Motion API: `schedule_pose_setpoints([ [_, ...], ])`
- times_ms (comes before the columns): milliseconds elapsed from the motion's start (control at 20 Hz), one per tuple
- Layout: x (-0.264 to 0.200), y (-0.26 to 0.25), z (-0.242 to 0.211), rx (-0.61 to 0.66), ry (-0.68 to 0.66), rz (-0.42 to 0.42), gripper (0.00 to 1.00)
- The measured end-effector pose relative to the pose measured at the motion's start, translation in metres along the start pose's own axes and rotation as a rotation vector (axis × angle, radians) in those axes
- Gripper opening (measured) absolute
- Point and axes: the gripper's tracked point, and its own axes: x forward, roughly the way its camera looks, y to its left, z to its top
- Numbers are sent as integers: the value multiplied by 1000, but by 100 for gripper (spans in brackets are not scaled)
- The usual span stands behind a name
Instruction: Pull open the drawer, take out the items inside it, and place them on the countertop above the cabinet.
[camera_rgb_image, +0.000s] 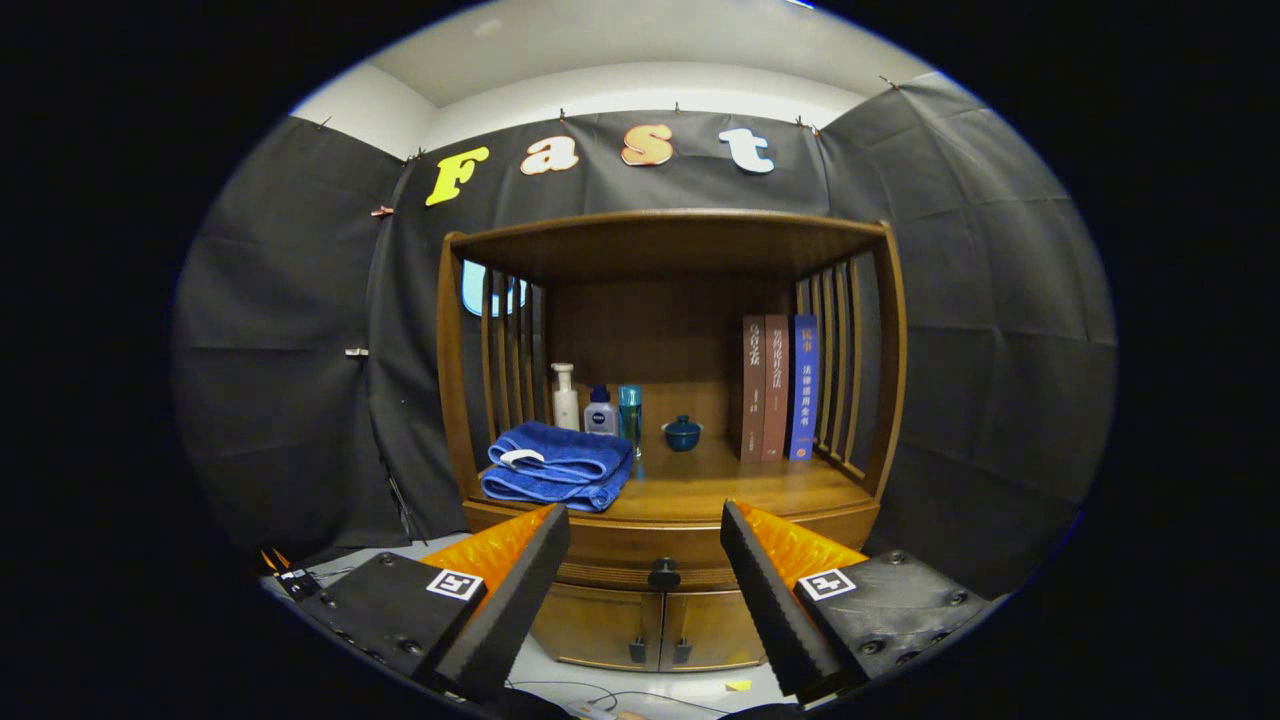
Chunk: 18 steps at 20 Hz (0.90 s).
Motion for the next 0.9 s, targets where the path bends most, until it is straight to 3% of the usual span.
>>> schedule_pose_setpoints([
  [800, 141, -21, -162, 8, 270, -71, 99],
  [900, 146, -17, -167, 16, 267, -59, 93],
])
